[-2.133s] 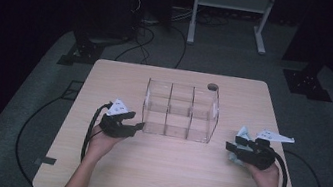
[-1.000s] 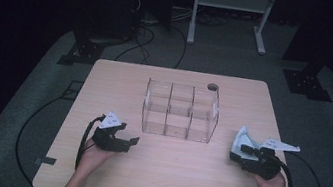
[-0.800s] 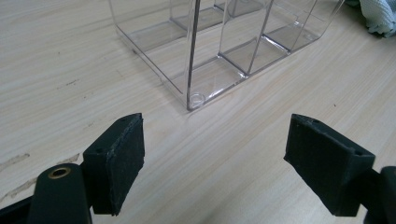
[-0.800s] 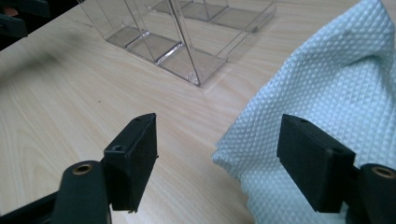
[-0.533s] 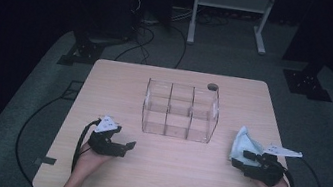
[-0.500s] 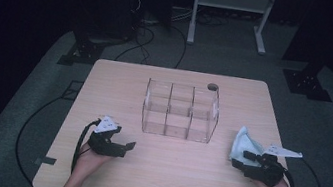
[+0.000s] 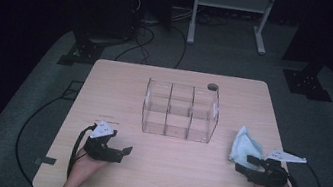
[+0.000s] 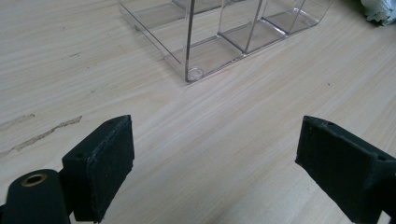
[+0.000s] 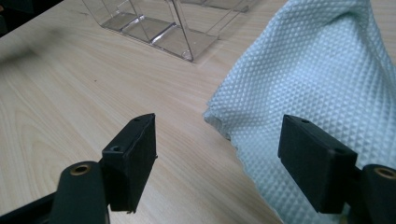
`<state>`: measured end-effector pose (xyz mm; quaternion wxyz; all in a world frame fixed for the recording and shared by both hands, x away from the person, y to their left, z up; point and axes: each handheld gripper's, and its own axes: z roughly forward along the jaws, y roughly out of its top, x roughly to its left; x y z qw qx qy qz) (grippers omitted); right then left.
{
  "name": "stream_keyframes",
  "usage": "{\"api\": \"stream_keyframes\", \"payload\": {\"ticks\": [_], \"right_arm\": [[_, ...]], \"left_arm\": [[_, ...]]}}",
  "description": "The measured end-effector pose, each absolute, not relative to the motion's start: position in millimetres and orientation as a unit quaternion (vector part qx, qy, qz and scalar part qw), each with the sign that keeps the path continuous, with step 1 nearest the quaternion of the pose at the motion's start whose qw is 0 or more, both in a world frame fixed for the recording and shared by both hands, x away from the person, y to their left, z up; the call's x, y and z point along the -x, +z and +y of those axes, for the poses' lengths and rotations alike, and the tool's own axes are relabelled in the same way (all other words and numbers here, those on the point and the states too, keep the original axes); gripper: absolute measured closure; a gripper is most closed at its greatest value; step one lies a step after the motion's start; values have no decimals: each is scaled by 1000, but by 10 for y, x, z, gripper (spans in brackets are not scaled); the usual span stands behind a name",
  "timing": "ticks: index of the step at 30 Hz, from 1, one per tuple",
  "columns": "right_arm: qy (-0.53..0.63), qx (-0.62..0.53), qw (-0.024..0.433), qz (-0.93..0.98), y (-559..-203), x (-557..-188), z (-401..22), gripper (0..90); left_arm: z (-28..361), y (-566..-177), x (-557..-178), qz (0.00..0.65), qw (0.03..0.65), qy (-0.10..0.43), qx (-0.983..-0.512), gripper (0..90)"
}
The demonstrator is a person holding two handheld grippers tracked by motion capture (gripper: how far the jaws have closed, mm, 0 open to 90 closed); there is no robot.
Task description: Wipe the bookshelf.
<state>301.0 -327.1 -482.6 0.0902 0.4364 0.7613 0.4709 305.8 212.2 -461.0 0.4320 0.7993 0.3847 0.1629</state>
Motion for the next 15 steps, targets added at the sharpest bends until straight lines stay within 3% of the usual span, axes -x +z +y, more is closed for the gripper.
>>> {"api": "stream_keyframes", "payload": {"ticks": [15], "right_arm": [[478,-444,97,752,-4834,-2913,-3368,261]], "left_arm": [[2197,-4716,-2891,395,430,161,-796,100]]}}
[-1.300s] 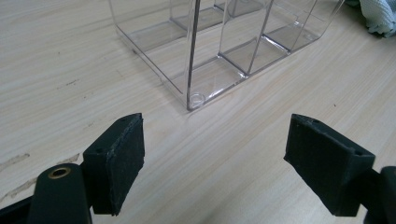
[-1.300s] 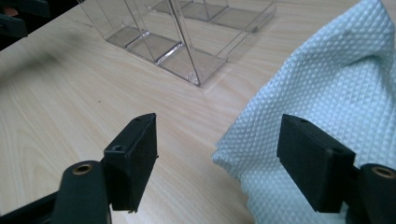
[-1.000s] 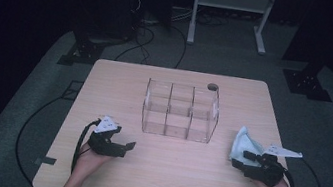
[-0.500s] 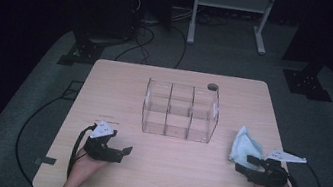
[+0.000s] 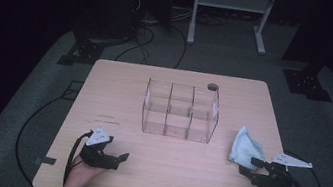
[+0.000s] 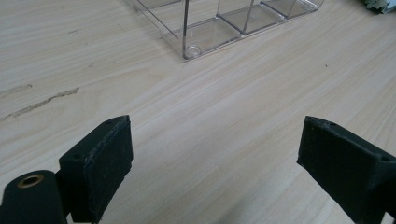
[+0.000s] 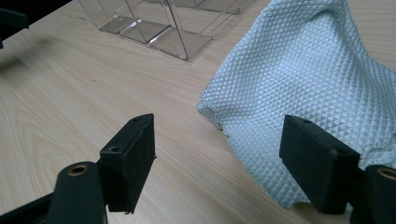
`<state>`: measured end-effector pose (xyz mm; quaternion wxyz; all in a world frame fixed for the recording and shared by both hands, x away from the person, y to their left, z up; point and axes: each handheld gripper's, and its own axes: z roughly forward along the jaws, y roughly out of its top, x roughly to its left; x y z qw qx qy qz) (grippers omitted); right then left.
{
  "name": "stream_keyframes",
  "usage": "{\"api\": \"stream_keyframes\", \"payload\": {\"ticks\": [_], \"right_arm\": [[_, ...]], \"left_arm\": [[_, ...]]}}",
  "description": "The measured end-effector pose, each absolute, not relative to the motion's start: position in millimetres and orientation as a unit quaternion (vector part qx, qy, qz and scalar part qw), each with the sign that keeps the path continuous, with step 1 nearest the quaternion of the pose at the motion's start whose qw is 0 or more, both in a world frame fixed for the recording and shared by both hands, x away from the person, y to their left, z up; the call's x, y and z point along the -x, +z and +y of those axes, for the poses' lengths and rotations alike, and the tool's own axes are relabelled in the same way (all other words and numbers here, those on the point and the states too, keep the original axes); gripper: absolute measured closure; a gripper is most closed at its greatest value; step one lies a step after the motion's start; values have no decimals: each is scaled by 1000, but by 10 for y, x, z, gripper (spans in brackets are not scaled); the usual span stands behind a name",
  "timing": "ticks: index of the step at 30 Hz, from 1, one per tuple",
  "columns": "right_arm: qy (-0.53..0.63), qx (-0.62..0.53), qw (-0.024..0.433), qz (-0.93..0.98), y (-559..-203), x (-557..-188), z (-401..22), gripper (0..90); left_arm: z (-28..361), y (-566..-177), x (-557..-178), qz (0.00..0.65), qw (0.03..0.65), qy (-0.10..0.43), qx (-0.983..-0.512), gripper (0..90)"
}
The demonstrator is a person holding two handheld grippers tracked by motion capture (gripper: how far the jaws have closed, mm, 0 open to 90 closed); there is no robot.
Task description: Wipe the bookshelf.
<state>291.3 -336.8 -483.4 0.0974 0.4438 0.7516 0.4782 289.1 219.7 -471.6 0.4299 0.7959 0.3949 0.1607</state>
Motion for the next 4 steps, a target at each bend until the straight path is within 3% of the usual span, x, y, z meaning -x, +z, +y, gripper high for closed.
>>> {"api": "stream_keyframes", "payload": {"ticks": [4], "right_arm": [[478,-443,99,752,-4859,-2907,-3366,250]], "left_arm": [[2227,-4729,-2876,398,435,162,-792,95]]}}
